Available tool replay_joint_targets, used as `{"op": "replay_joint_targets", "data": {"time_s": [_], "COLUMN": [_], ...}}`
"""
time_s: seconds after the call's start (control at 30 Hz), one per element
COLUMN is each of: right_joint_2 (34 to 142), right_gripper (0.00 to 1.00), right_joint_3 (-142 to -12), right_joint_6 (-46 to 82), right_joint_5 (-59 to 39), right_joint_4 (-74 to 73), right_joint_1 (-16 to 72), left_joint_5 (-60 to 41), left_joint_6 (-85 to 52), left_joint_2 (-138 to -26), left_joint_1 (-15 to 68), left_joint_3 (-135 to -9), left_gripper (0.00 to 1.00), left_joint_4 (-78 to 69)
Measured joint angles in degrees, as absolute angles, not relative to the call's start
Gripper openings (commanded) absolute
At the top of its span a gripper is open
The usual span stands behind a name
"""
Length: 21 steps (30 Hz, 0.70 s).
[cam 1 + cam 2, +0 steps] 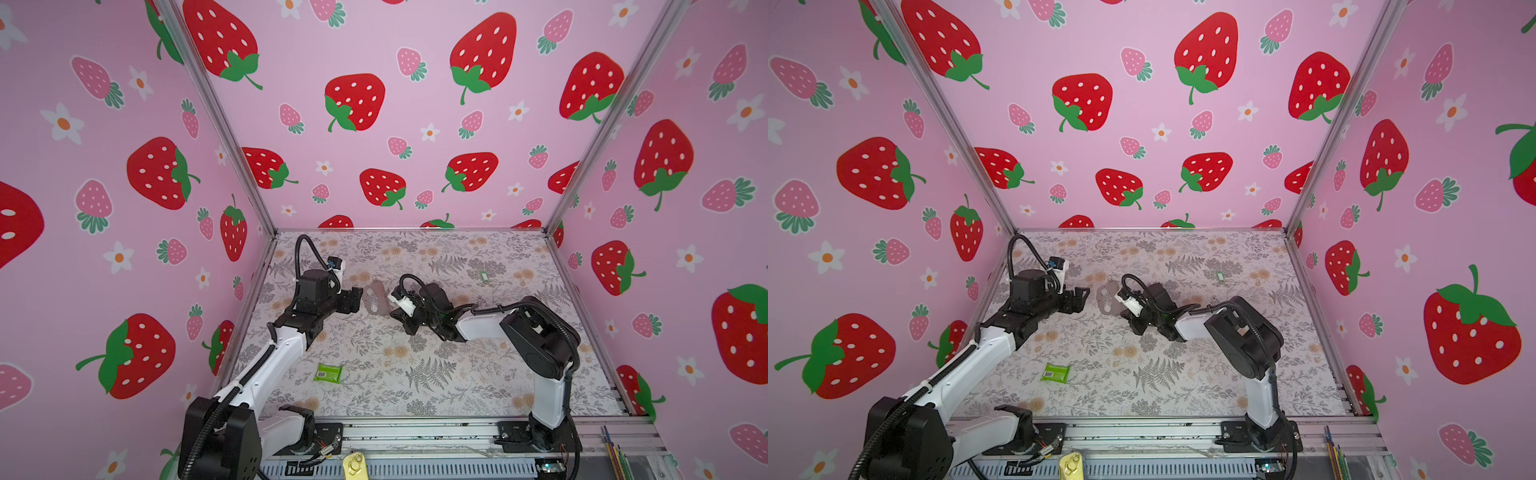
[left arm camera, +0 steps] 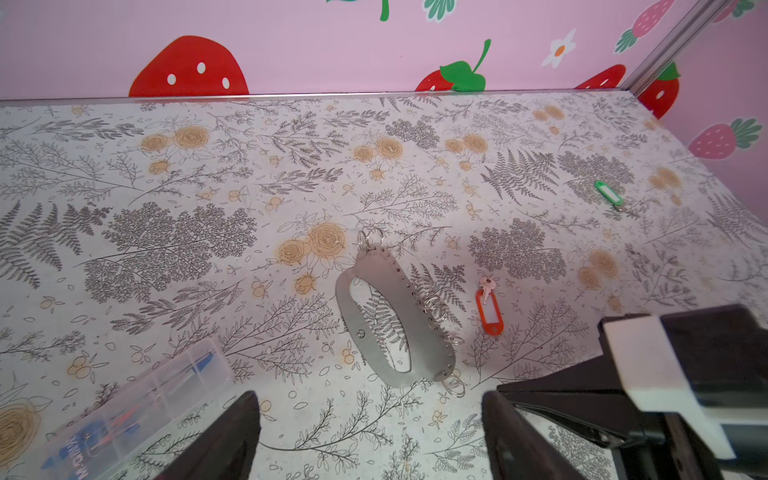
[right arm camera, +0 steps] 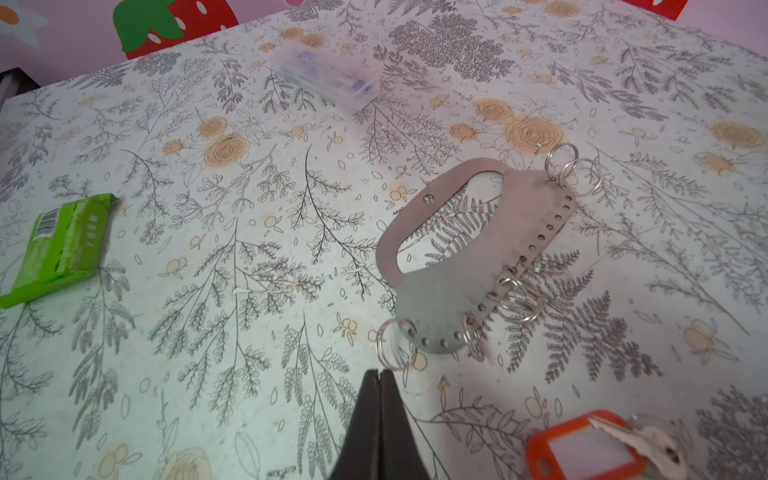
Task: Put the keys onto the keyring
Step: 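Lift the pink keyring plate with the right gripper and turn it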
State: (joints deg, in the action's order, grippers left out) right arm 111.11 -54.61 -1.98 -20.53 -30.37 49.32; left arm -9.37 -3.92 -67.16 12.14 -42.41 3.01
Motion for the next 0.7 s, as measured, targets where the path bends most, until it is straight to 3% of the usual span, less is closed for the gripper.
{"op": "replay_joint_targets", "data": {"time_s": [0.3, 0.7], "right_joint_2": [111.22, 117.84], "right_gripper": [0.26, 0.26], "right_joint_3": [-55.61, -61.49], "right_joint_6": [-8.84, -18.98], "right_joint_5": [-15.57, -2.87], "right_joint_4": [-28.51, -25.54], "right_joint_1": [51.77, 56.99], "left_joint_5": [-9.34, -6.17], "left_joint_6": [-1.56, -0.21], "left_joint_2": [-66.24, -65.04], "left_joint_1": [13.52, 13.69], "left_joint_3": [-39.88, -39.88], "left_gripper": [0.85, 0.85], "left_joint_4": [1.30, 0.99]}}
